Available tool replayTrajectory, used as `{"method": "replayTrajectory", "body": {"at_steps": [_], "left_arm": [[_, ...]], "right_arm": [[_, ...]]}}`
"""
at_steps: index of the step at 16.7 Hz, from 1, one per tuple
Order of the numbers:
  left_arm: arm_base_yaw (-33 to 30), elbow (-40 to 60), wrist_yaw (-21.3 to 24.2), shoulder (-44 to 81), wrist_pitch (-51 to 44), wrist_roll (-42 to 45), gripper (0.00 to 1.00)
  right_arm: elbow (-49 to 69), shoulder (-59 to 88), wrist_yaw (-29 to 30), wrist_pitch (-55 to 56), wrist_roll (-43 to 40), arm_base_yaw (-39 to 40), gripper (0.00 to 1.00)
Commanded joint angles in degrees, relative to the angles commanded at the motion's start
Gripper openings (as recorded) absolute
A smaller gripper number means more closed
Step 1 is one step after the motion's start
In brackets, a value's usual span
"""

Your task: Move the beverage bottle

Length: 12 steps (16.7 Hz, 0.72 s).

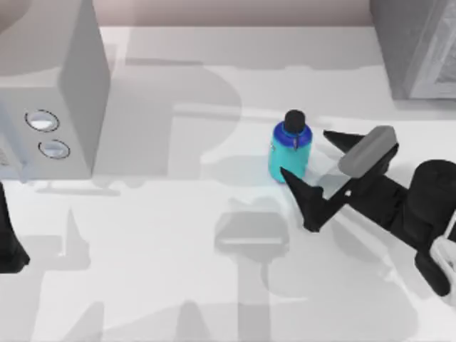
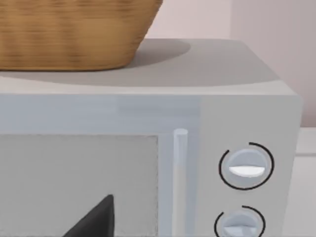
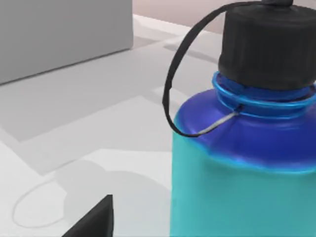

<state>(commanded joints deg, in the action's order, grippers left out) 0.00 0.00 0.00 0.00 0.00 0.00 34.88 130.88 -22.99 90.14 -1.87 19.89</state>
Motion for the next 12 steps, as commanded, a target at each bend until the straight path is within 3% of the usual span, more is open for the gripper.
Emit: {"method": "replayTrajectory", "body": {"at_steps": [5, 10, 12], "left_arm": [[0.00, 0.00, 0.00, 0.00, 0.00, 0.00, 1.00], [0.00, 0.00, 0.00, 0.00, 0.00, 0.00, 1.00], [0.00, 0.00, 0.00, 0.00, 0.00, 0.00, 1.00]], "right_arm": [[10.40, 2.98, 3.67, -7.32, 0.38, 3.64, 1.00], [10.97, 3.13, 3.92, -7.80, 0.40, 3.88, 1.00], [10.97, 3.13, 3.92, -7.80, 0.40, 3.88, 0.85]]}}
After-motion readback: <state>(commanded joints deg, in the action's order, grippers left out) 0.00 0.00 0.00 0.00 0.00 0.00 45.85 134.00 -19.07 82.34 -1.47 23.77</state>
